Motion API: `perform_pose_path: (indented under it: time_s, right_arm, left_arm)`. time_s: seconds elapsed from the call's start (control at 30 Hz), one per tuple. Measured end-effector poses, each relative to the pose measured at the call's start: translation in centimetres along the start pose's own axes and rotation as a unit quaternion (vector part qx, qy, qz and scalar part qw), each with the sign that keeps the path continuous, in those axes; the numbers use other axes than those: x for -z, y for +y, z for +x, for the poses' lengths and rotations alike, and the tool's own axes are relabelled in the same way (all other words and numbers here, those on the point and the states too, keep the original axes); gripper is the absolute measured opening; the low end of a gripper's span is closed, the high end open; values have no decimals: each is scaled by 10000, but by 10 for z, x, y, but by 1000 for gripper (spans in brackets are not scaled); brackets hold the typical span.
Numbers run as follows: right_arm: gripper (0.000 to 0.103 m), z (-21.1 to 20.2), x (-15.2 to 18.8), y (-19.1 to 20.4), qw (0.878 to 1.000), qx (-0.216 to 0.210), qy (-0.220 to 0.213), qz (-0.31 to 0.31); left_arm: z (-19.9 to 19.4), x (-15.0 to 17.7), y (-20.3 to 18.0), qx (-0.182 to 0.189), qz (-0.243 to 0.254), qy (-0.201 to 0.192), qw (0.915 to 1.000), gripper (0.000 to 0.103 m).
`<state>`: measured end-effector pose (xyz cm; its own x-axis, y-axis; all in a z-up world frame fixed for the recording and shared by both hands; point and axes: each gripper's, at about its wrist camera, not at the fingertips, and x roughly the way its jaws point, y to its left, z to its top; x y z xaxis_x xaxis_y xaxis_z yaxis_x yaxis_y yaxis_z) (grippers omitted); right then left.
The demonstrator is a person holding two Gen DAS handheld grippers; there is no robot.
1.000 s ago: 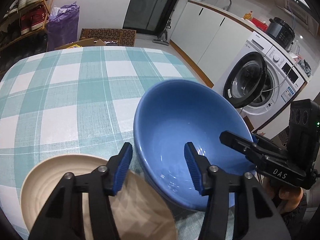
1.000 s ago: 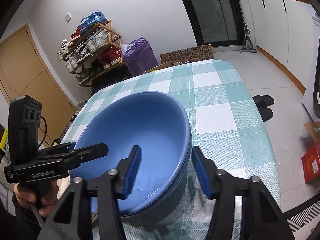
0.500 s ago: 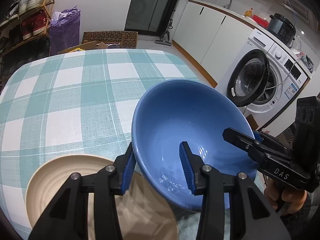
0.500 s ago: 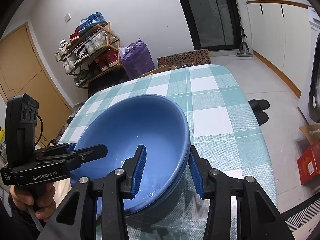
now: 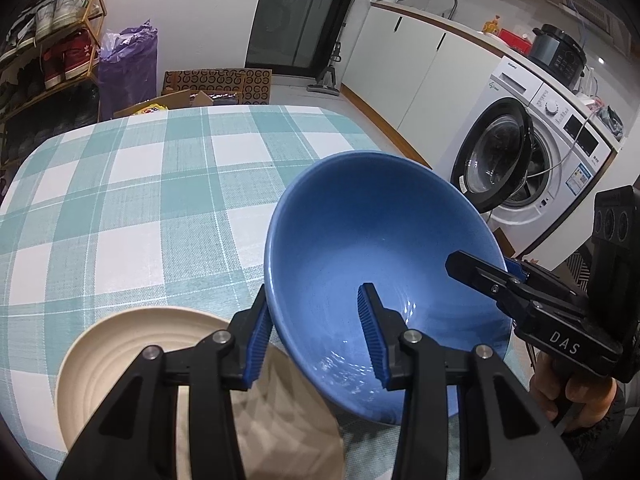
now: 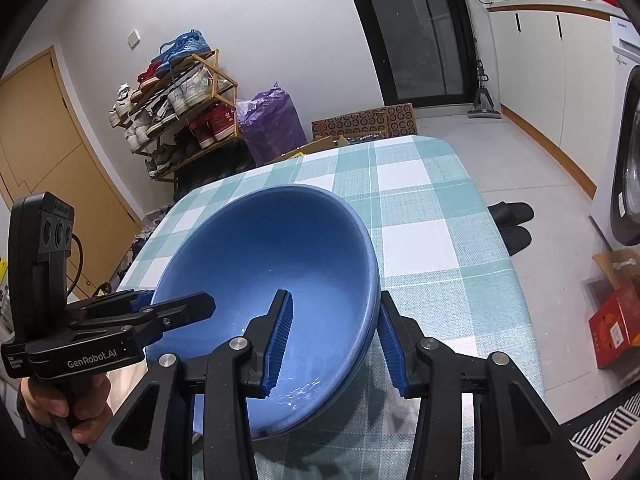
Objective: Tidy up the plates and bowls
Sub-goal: 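Lift the stacked blue bowls and carry them over the cream plate stack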
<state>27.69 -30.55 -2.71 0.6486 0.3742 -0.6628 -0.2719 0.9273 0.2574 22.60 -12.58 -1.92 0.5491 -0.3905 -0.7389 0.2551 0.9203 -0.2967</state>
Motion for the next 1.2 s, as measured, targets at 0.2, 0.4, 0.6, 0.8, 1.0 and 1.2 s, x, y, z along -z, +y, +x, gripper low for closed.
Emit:
perform_pose_path:
  time_s: [0.2, 0.4, 0.6, 0.8, 1.0, 1.2]
  right_arm:
    - [44, -10, -2, 3, 10000, 17, -80, -19]
    - [44, -21, -2, 4, 9998, 23, -169, -34]
    - [44, -34, -3, 9, 9996, 45, -260, -60]
    - [44, -48, -5, 20, 9992, 55, -361, -133]
    - [44, -60, -5, 35, 9988, 29, -409, -257]
    - [44, -67, -6, 53, 9984, -30, -405, -390]
  left_arm:
    - [-7, -1, -4, 2, 37, -76, 10000, 41]
    - [-15, -1, -11, -3, 90, -177, 9998, 41]
    - [-24, -1, -14, 17, 106, -266, 9996, 41]
    - [-41, -1, -14, 31, 99, -405, 9991, 41]
    - [-59, 0, -10, -41, 57, -548, 9985, 41]
    - [-73, 3, -2, -126, -44, -653, 9978, 41]
